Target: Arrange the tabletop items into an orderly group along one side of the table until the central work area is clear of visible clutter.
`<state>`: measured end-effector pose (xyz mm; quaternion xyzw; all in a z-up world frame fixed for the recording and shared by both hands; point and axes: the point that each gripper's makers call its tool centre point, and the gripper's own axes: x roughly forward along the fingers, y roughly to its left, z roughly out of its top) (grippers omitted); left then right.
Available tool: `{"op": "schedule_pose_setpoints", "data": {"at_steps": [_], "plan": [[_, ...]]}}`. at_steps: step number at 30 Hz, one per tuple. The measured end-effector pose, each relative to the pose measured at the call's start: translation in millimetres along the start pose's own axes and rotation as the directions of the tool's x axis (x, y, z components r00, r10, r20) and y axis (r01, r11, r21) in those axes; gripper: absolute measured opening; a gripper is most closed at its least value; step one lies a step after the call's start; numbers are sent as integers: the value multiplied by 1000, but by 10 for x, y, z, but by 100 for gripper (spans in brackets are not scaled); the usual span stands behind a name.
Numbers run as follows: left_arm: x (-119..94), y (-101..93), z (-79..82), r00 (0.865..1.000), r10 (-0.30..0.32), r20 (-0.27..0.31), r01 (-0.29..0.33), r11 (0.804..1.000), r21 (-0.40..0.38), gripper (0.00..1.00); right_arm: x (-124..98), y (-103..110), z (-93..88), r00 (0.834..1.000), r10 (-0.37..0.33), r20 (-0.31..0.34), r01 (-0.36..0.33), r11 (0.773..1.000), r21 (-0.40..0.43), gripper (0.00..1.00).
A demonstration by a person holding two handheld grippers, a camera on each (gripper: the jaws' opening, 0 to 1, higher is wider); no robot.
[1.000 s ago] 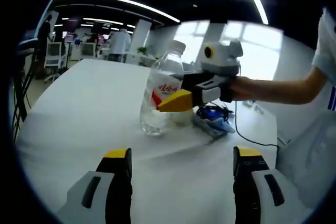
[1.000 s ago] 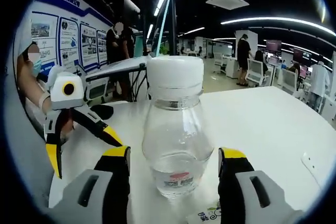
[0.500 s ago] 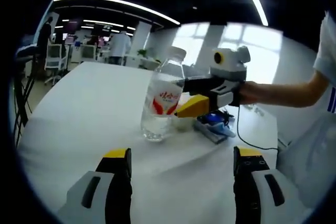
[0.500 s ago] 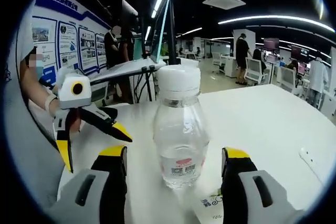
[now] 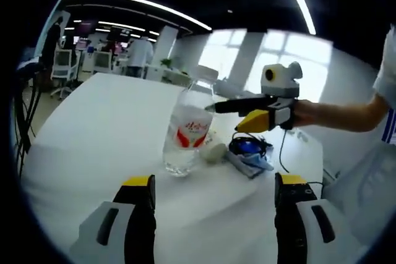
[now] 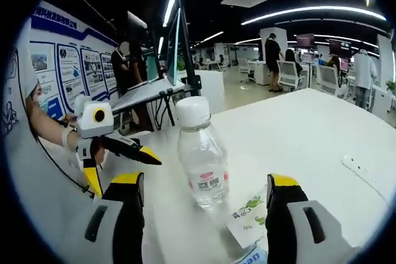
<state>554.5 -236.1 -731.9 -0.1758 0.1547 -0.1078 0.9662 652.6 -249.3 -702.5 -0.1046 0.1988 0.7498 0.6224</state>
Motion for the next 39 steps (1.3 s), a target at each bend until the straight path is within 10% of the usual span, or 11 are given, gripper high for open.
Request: {"op": "schedule_pose_setpoints", "data": {"at_steps": [39], "plan": [[77, -243, 202, 989, -99, -114, 103, 994, 26, 77, -775, -76, -574, 975, -122, -186, 166, 956, 242, 87]]}}
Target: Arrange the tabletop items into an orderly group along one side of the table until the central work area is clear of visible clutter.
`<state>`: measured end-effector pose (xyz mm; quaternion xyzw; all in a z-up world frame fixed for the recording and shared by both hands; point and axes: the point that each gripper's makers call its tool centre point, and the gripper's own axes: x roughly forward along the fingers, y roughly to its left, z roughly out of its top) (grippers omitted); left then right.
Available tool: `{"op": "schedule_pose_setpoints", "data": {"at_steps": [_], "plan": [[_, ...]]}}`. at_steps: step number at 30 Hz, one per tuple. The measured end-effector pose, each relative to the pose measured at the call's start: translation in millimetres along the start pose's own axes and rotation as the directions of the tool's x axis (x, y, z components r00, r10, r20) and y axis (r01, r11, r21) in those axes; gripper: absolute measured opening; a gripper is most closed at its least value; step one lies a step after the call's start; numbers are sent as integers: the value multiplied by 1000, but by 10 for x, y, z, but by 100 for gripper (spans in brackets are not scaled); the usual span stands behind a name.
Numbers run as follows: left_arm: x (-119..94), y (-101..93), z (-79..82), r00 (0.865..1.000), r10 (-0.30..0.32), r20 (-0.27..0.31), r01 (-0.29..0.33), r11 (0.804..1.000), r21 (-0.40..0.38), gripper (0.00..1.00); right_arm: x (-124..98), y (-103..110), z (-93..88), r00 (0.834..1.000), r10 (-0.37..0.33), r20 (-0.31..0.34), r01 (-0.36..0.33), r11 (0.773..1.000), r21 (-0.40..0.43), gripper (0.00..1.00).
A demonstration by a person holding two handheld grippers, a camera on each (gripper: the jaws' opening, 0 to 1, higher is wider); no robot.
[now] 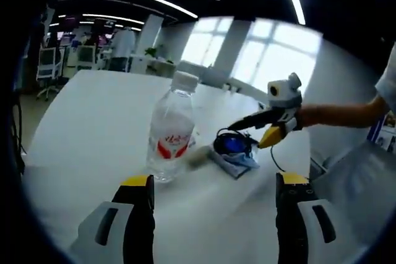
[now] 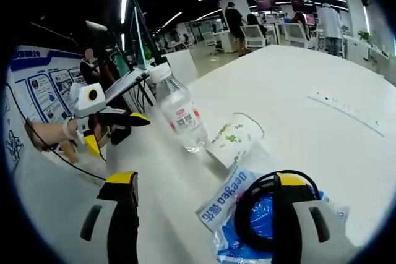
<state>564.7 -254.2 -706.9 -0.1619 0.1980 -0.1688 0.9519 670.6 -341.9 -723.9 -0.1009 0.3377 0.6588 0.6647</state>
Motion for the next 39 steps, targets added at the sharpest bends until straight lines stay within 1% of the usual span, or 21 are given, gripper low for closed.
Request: {"op": "schedule_pose_setpoints", "data": {"at_steps": [4, 11, 14, 15, 19, 22, 24, 25, 26, 28, 29, 31, 32, 34, 35, 36, 37, 38, 39], "plan": [[10, -14, 35, 1000, -6, -1, 6, 1000, 16, 77, -8, -34, 44, 1000, -14, 14, 14, 1000, 23, 86], [27, -51, 23, 1000, -16, -11, 17, 999, 36, 77, 18, -110, 53, 1000, -26, -3, 26, 998, 52, 84], [28, -73, 11, 1000, -20, -15, 21, 999, 45, 76, 51, -125, 102, 1000, -15, 10, 14, 995, 100, 81], [29, -76, 7, 1000, -20, -17, 20, 999, 49, 76, 66, -126, 113, 1000, -11, 3, 10, 993, 121, 81], [25, -91, -6, 1000, -22, -19, 23, 998, 52, 76, 119, -144, 192, 1000, -4, -1, 4, 991, 136, 76], [21, -100, -10, 1000, -24, -17, 25, 999, 48, 75, 166, -173, 224, 1000, -2, -20, 6, 987, 161, 75], [25, -111, -7, 1000, -28, -15, 29, 998, 49, 75, 201, -191, 233, 999, 5, -34, 2, 979, 203, 74], [27, -115, -7, 999, -29, -14, 30, 998, 48, 75, 212, -197, 213, 999, 8, -51, 4, 973, 232, 73], [33, -118, -8, 999, -30, -12, 31, 998, 46, 75, 240, -196, 227, 998, 23, -51, -10, 967, 256, 73], [39, -118, -15, 999, -31, -13, 32, 999, 42, 75, 262, -216, 227, 998, 25, -58, -5, 952, 307, 72], [44, -120, -19, 999, -32, -13, 32, 999, 40, 75, 286, -226, 265, 998, 36, -45, -20, 948, 317, 73], [51, -124, -32, 999, -33, -14, 34, 999, 36, 75, 295, -259, 234, 996, 29, -87, 2, 940, 342, 72], [54, -126, -40, 999, -35, -14, 35, 999, 34, 75, 308, -252, 278, 997, 31, -70, -6, 943, 333, 73], [59, -129, -53, 999, -37, -15, 37, 999, 31, 75, 318, -275, 269, 996, 23, -89, 9, 938, 345, 72], [61, -131, -58, 999, -38, -16, 38, 999, 30, 75, 331, -292, 285, 996, 22, -87, 10, 938, 347, 72], [63, -131, -62, 999, -38, -17, 38, 999, 30, 75, 343, -313, 282, 996, 14, -91, 20, 933, 360, 71], [66, -129, -68, 999, -37, -19, 38, 999, 30, 75, 350, -337, 250, 994, -2, -112, 46, 917, 395, 70], [68, -127, -72, 999, -36, -20, 37, 999, 30, 75, 363, -338, 254, 994, -1, -108, 44, 915, 401, 69], [72, -127, -76, 999, -37, -23, 37, 999, 30, 75, 383, -354, 260, 995, -11, -103, 54, 905, 422, 69]]}}
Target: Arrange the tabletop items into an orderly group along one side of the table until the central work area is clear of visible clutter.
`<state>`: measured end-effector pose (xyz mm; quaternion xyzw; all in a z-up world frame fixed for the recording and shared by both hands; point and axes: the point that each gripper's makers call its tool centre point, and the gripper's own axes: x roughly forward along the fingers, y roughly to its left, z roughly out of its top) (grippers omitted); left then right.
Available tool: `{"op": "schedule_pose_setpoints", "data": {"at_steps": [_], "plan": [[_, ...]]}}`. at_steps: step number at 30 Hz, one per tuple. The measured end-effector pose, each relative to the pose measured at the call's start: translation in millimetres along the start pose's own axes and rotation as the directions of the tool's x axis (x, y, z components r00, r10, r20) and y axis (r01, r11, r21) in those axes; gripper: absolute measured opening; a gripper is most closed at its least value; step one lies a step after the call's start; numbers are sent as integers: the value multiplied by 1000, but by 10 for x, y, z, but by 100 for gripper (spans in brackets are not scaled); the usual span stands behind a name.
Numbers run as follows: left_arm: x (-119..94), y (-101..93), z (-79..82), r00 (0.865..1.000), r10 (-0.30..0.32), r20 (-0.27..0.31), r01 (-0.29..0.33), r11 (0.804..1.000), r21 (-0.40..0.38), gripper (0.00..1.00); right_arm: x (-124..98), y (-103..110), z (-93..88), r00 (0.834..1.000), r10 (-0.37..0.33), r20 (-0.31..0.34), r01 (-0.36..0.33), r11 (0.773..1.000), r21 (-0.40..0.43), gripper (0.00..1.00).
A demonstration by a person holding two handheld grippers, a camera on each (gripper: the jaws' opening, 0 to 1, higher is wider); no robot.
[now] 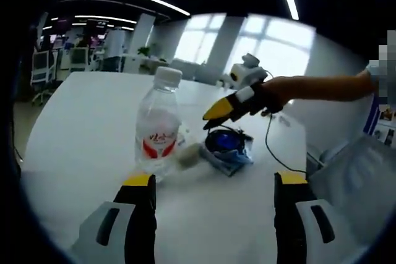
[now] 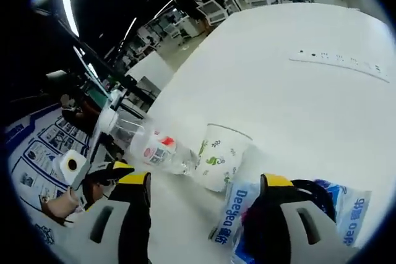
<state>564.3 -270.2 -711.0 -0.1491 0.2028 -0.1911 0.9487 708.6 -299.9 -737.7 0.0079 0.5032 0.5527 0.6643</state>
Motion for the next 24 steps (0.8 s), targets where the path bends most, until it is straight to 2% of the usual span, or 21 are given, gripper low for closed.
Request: {"op": "schedule_pose_setpoints", "data": {"at_steps": [7, 13, 16, 20, 24], "plan": [[16, -3, -4, 1000, -7, -1, 7, 1000, -4, 75, 122, -67, 36, 999, -39, -22, 41, 995, 92, 68], [9, -10, -43, 1000, -7, -4, 7, 1000, -13, 75, 260, -75, 97, 998, -52, -43, 56, 994, 91, 66], [-1, -16, -59, 1000, -7, -4, 7, 1000, -19, 75, 316, -127, 113, 995, -84, -61, 88, 994, 72, 65], [-18, -8, -84, 1000, -4, -9, 4, 1000, -23, 75, 394, -93, 156, 996, -71, -59, 76, 994, 81, 65], [-24, 5, -95, 1000, 0, -7, -1, 999, -34, 75, 490, -197, 154, 991, -95, -90, 102, 992, 75, 64]]}}
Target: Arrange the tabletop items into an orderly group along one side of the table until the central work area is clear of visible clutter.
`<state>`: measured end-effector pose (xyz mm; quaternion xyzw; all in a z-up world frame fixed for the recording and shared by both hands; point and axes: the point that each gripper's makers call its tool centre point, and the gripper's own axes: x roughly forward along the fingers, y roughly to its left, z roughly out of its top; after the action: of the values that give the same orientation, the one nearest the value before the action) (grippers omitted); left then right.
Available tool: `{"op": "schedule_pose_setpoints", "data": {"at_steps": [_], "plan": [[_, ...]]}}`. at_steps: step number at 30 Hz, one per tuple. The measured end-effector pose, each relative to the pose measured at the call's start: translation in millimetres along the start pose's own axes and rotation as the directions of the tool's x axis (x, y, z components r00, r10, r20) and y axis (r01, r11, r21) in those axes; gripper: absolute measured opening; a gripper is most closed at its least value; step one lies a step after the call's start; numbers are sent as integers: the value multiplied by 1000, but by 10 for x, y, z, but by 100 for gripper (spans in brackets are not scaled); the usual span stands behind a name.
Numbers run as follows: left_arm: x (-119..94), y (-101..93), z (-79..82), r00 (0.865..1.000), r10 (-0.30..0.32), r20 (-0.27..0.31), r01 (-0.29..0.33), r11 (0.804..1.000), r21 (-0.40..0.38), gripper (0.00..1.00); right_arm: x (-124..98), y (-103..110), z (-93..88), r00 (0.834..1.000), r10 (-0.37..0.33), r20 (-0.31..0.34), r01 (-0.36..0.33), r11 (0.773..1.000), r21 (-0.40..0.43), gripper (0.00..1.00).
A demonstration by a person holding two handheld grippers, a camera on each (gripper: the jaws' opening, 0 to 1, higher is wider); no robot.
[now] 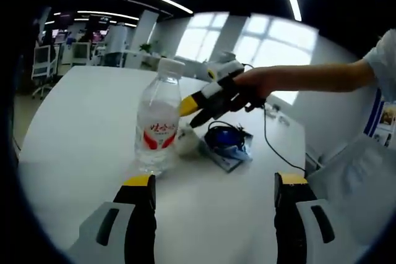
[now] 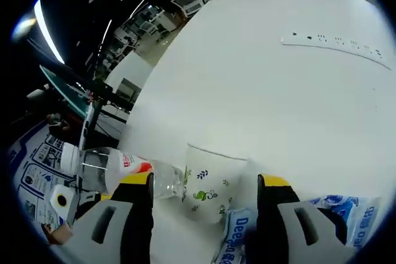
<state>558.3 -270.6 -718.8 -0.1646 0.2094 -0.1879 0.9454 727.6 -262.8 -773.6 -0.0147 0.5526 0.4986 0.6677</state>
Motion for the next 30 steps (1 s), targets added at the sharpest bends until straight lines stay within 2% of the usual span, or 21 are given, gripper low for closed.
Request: {"op": "schedule_pose_setpoints", "data": {"at_steps": [6, 17, 27, 30], "plan": [[6, 1, -37, 1000, -1, -6, 1, 1000, -6, 75, 63, -71, -16, 999, -22, -29, 22, 1000, -17, 59], [-9, 5, -91, 1000, 5, -9, -5, 1000, -20, 75, 131, -168, -4, 999, -34, -38, 34, 999, 5, 53], [-24, 6, -132, 1000, 8, -13, -8, 1000, -29, 75, 153, -157, -34, 999, -18, -37, 19, 1000, 25, 45], [-23, 9, -127, 1000, 9, -10, -9, 999, -32, 75, 148, -129, -35, 999, -2, -35, 3, 999, 45, 40]]}}
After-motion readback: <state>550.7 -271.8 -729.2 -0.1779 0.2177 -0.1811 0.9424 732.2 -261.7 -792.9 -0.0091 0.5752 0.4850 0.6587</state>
